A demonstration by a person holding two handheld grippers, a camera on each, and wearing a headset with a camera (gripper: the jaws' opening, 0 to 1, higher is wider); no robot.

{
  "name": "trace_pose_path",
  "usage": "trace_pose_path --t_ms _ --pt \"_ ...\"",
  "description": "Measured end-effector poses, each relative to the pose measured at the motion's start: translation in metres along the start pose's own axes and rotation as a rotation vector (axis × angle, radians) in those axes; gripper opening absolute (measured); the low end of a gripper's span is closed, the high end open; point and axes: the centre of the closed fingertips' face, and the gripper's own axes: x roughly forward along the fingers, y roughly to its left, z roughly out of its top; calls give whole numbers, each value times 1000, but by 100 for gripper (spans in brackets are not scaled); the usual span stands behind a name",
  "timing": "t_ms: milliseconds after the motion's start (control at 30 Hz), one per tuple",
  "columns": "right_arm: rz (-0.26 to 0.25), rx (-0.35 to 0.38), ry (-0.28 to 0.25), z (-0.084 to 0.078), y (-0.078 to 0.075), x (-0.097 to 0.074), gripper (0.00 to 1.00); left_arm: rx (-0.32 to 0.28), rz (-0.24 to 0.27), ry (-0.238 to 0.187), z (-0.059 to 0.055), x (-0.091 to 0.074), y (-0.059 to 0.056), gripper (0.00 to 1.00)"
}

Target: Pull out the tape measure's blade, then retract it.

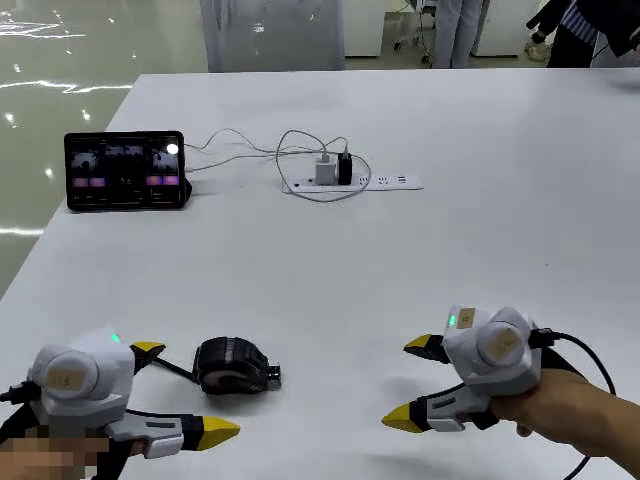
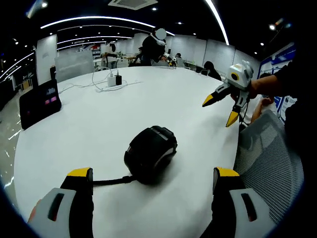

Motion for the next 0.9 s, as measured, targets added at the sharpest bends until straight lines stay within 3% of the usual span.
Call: trace_pose_path --t_ms 67,133,433,667,800,900 --pt "-15 39 -15 -3 -3 -7 67 -4 -1 8 -3 -4 1 99" --pt "-34 46 -31 -6 -7 -16 69 -5 -11 -28 0 -8 -1 99" --pt "-94 125 -41 -39 -27 -51 81 32 30 36 -19 -19 6 99" --pt "-140 123 -26 -60 -40 -72 86 17 42 46 -23 -30 17 99" --pt "-139 110 -2 -73 -43 -78 97 26 55 44 -23 -35 23 99" --pt "-149 112 2 -79 -41 -84 99 43 67 45 -21 -37 27 99"
